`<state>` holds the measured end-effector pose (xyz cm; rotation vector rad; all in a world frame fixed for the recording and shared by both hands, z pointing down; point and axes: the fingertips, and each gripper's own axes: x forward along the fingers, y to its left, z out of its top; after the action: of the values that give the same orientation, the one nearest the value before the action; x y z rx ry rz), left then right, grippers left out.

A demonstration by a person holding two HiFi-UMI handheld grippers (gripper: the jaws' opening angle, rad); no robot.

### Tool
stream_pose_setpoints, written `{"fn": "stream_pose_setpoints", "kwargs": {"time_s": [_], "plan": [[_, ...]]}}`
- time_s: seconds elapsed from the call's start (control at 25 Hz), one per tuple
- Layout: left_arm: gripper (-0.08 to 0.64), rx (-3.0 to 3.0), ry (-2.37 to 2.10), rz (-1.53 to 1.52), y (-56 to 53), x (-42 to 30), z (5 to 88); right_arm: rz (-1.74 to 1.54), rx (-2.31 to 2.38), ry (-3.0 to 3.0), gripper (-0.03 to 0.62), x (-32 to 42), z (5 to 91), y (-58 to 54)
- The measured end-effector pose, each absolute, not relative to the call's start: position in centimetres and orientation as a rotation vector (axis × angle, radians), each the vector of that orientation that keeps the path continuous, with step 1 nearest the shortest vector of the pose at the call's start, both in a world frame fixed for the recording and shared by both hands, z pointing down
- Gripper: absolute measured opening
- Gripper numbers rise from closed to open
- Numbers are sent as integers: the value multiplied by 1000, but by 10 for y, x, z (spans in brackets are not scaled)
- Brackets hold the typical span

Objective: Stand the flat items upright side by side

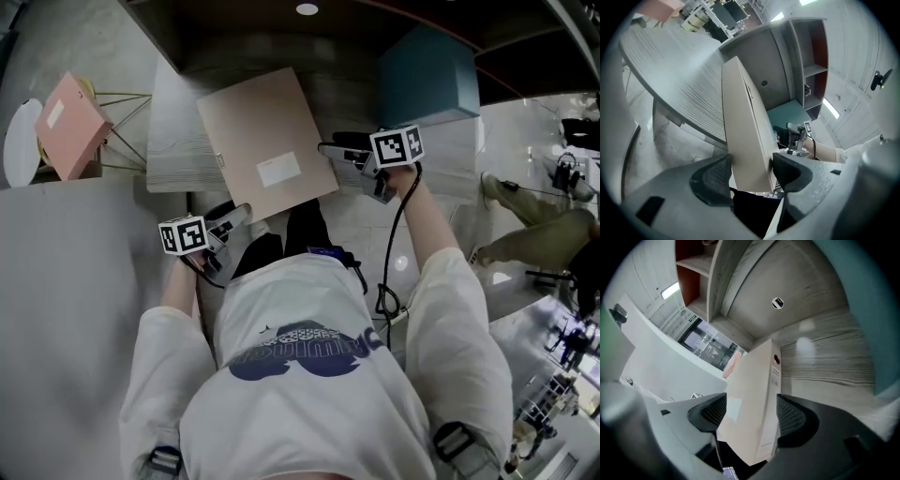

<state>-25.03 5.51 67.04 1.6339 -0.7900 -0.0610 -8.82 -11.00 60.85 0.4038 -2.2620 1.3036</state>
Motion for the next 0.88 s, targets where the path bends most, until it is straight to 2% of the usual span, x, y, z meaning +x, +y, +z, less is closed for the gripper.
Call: {"fn": "stream_pose_setpoints", "kwargs": {"time_s": [0.48, 0.76, 0.88], "plan": [[279, 1610, -759, -27, 55, -253, 676, 1435, 104, -2096, 325, -115, 648, -124], [278, 1611, -743, -29, 52, -251, 676, 1524, 67, -2094, 257, -111, 655, -127], [278, 1610, -744, -26, 51, -251, 676, 1523, 80, -2089, 186, -109, 662, -130]]}}
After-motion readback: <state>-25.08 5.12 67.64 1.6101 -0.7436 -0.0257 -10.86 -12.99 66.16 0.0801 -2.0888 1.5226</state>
